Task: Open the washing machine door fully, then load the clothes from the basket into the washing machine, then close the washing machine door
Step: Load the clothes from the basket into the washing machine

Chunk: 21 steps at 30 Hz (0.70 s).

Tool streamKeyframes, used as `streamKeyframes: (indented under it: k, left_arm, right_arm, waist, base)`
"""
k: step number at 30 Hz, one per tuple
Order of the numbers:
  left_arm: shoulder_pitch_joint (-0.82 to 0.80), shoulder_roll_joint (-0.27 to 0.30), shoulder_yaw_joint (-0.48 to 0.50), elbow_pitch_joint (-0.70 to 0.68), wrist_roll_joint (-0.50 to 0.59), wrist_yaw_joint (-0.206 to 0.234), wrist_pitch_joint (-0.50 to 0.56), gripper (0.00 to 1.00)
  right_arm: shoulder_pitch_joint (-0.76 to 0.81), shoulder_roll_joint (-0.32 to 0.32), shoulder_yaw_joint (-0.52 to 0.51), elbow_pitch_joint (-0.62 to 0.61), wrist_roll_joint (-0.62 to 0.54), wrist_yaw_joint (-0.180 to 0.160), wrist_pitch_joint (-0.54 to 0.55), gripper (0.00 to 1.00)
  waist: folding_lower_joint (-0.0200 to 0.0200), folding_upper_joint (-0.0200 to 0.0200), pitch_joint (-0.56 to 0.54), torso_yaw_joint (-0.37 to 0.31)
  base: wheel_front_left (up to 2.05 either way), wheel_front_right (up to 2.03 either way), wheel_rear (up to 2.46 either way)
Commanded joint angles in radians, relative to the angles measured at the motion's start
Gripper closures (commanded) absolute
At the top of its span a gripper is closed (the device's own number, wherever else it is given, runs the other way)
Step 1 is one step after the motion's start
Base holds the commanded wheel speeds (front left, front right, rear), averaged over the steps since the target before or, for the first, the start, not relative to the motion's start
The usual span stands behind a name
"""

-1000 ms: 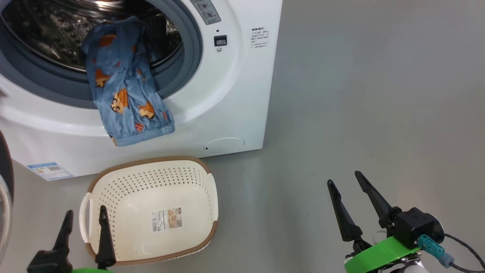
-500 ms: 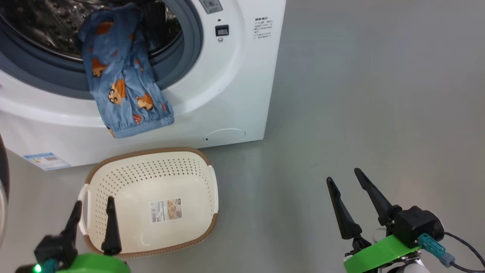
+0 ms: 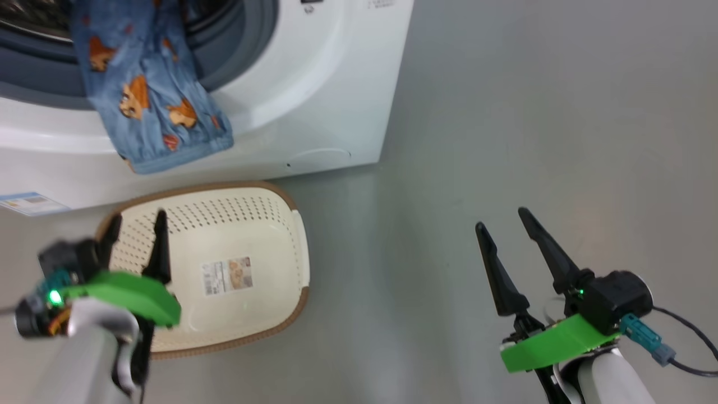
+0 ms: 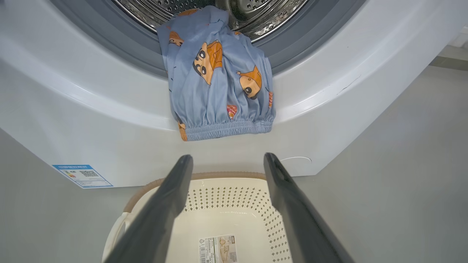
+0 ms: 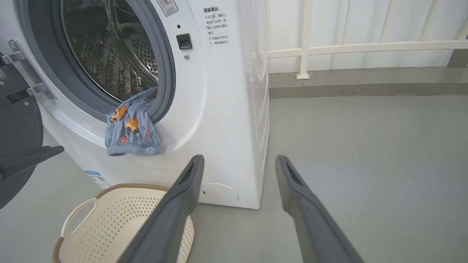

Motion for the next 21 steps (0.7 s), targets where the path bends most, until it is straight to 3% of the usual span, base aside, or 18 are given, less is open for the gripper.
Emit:
streamKeyframes:
  k: [1,9,21]
  left_arm:
    - [-0.065,0.033,0.038,0.014,-0.010,-0.016,0.006,0.00]
    - [-0.285,0.080,0.042,0.183,-0.022,-0.081,0.075,0.00]
    - [-0.482,0.168,0.047,0.315,-0.018,-0.096,0.188,0.00]
  right_arm:
    - [-0.024,-0.001,0.032,-0.025,0.010,0.002,-0.013,0.00]
    - [-0.080,-0.001,0.057,-0.014,0.051,0.002,-0.019,0.00]
    - [-0.101,-0.001,0.088,-0.029,0.130,0.002,-0.020,0.00]
  waist:
    - [0.0000,0.0000,0.058,-0.035]
    - [0.0000,0.0000,0.131,-0.100]
    - [0.0000,0.0000,0.175,-0.195]
  base:
    - [0.00,0.00,0.00]
    - [0.00,0.00,0.00]
    - [0.00,0.00,0.00]
